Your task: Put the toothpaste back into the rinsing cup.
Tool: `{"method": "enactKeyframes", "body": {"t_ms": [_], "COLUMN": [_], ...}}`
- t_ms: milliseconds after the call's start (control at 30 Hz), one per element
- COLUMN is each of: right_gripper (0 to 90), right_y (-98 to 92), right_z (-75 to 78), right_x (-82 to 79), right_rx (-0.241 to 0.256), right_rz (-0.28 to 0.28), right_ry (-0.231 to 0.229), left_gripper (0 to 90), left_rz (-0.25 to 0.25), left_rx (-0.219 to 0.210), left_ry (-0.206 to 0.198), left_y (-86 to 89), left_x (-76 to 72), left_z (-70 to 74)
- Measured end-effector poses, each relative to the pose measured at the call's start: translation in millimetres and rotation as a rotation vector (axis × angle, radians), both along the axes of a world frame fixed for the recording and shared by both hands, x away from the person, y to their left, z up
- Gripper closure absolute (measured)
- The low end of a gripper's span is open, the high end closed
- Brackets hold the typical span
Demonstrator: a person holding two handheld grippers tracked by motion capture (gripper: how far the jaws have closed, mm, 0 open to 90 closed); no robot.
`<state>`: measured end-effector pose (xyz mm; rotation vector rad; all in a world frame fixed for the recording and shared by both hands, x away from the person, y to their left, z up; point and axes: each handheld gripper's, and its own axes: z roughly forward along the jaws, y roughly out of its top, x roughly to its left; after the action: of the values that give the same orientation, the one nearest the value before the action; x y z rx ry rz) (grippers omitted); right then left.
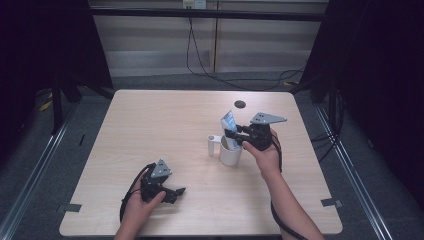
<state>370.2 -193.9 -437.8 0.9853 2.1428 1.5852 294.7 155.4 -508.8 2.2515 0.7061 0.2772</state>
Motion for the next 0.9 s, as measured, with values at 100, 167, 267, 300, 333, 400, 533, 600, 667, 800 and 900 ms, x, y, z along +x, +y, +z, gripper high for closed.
{"method": "enactKeyframes", "body": {"t_ms": [100, 167, 267, 300, 333, 400, 533, 600, 667, 800, 900], "right_gripper": [63.3, 63.2, 63.1, 63.1, 63.0, 62.7, 62.3, 62.2, 62.0, 61.2, 59.1], "right_y": [0.6, 1.2, 1.7, 1.7, 1.6, 1.0, 0.0, -0.5, -1.4, -2.7, -3.7], "right_z": [-0.6, -1.5, -3.3, -3.3, -3.3, -2.3, -1.2, -1.4, -2.1, -2.4, -0.9], "right_x": [-1.1, -1.5, -1.7, -1.7, -1.6, -1.5, -1.8, -2.0, -2.0, -2.0, -1.8], "right_rx": [-0.010, -0.019, -0.028, -0.028, -0.028, -0.033, -0.042, -0.047, -0.055, -0.058, -0.071], "right_rz": [0.003, 0.006, 0.006, 0.006, 0.007, 0.004, 0.006, 0.006, 0.005, 0.006, 0.008], "right_ry": [0.002, 0.001, 0.002, 0.002, 0.003, 0.001, -0.001, 0.002, 0.004, 0.008, 0.009], "left_gripper": [10.8, 10.8, 10.8, 10.8, 10.8, 10.8, 10.8, 10.8, 10.8, 10.8, 10.8], "left_rz": [0.000, 0.002, 0.000, 0.000, 0.002, 0.003, 0.000, 0.002, 0.002, 0.001, 0.002], "left_rx": [-0.001, -0.002, -0.001, -0.001, -0.003, -0.003, 0.000, -0.003, -0.002, -0.001, -0.003], "left_ry": [0.001, 0.002, 0.001, 0.001, 0.001, 0.002, 0.001, 0.002, 0.002, 0.002, 0.002], "left_y": [0.0, -0.1, 0.0, 0.0, -0.1, -0.1, 0.0, -0.1, 0.0, 0.0, -0.1], "left_x": [0.0, -0.2, 0.0, 0.0, -0.1, -0.2, 0.0, -0.2, -0.1, -0.1, -0.1], "left_z": [0.0, 0.0, 0.0, 0.0, -0.1, 0.0, 0.0, 0.0, 0.0, 0.0, 0.0]}}
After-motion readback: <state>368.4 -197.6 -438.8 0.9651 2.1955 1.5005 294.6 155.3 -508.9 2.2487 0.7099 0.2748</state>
